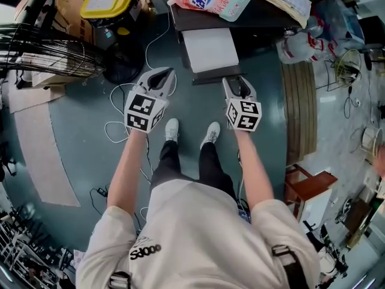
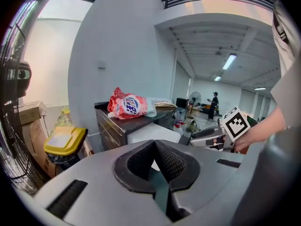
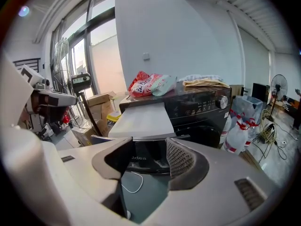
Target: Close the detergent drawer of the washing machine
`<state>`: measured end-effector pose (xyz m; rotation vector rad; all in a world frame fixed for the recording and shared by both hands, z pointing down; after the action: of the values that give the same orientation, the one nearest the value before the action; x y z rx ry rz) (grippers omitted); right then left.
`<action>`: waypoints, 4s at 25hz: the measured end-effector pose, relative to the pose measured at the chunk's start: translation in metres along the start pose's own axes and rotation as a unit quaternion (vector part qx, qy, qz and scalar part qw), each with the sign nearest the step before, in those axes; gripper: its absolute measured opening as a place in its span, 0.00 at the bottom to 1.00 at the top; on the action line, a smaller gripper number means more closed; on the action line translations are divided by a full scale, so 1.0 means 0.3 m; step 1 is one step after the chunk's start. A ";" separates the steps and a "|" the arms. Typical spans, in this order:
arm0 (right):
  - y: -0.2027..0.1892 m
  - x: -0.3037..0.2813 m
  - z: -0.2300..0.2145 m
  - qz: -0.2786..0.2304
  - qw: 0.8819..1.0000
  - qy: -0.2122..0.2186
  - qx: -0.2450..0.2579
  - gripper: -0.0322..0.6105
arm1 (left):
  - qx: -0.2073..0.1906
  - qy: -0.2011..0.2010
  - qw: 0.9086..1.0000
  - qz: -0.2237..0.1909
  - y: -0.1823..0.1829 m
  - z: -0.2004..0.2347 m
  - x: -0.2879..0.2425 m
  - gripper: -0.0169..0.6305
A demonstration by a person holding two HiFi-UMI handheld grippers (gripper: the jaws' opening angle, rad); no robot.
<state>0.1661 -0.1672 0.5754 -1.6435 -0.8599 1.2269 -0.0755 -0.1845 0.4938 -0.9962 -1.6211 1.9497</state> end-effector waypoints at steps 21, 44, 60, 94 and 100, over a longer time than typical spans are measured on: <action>0.044 -0.125 0.000 -0.007 1.000 0.005 0.009 0.38 | 0.002 0.005 1.000 0.002 -0.013 0.005 -0.001 0.05; 0.146 -0.363 0.001 -0.025 0.999 0.015 0.043 0.36 | 0.005 0.023 1.000 0.017 -0.033 0.098 0.011 0.05; 0.167 -0.419 -0.013 -0.046 0.997 0.012 0.053 0.31 | 0.011 0.019 1.000 0.021 -0.054 0.137 -0.056 0.05; 0.204 -0.566 0.012 -0.042 0.993 -0.011 0.106 0.36 | 0.018 0.016 0.999 0.035 -0.109 0.169 -0.076 0.05; 0.200 -0.567 0.012 -0.043 0.991 -0.010 0.124 0.35 | 0.022 0.021 0.999 0.035 -0.125 0.177 -0.071 0.05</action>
<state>0.1181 -0.3409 0.5784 -1.3842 -0.7488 1.2379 -0.1057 -0.2262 0.5392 -1.0820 -1.5324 1.9882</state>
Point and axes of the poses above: the fingertips, and each gripper's own axes: x backward along the fingers, z to its left, y out of its top, the point moved 5 cm from there along x, backward along the fingers, and after that the axes turned 12 degrees about -z, right-handed, at the moved point
